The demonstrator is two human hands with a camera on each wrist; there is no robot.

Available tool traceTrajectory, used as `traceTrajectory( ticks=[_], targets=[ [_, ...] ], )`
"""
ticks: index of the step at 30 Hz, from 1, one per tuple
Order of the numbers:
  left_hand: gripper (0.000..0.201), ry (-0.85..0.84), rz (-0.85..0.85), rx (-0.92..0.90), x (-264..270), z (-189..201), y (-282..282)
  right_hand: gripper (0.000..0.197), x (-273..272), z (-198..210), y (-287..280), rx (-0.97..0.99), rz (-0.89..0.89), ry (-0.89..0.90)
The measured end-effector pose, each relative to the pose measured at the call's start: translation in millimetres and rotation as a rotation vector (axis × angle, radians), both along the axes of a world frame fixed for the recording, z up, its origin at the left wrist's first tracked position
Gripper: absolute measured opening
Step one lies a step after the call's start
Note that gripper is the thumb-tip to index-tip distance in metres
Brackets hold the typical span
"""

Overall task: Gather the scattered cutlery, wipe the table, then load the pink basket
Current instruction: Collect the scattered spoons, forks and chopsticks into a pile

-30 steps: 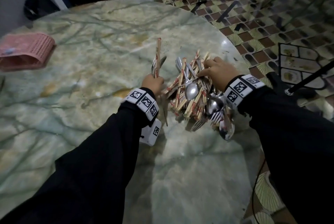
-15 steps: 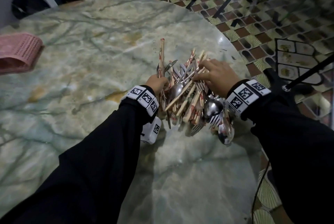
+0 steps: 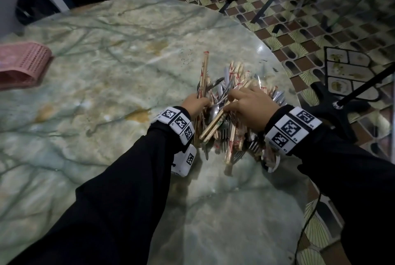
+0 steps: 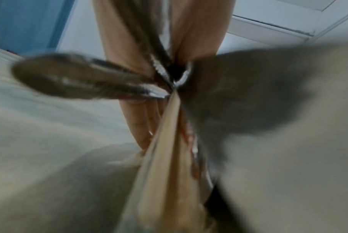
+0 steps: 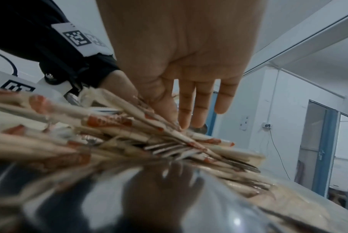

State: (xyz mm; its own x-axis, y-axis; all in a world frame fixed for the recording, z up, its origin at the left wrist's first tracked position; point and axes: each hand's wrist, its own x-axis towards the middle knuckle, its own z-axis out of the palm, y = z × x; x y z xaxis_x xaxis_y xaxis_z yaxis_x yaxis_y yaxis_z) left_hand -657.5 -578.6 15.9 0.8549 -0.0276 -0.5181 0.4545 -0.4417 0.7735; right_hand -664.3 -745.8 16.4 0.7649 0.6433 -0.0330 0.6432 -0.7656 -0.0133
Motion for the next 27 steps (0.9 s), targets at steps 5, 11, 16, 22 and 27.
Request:
traceTrajectory(
  ticks=[5, 11, 16, 22, 27],
  targets=[
    [0.018, -0.009, 0.037, -0.038, -2.0, 5.5, 4.1, 0.056, 0.4, 5.6, -6.4, -0.005, -0.053, 0.045],
    [0.012, -0.107, 0.187, -0.074, -1.2, 16.0, 11.8, 0.065, -2.1, 15.3, -7.9, 0.036, -0.118, 0.215],
    [0.005, -0.250, 0.307, -0.152, -1.5, 39.7, 19.9, 0.062, -6.9, 36.0, -6.6, 0.350, -0.217, 0.352],
    [0.021, -0.449, 0.289, -0.411, -12.8, 87.7, 2.6, 0.078, -13.8, 70.4, 5.5, 0.769, -0.233, 0.593],
    [0.033, -0.431, 0.153, -0.580, -32.5, 104.3, -27.9, 0.054, -22.4, 85.4, 23.3, 0.967, -0.128, 0.761]
  ],
)
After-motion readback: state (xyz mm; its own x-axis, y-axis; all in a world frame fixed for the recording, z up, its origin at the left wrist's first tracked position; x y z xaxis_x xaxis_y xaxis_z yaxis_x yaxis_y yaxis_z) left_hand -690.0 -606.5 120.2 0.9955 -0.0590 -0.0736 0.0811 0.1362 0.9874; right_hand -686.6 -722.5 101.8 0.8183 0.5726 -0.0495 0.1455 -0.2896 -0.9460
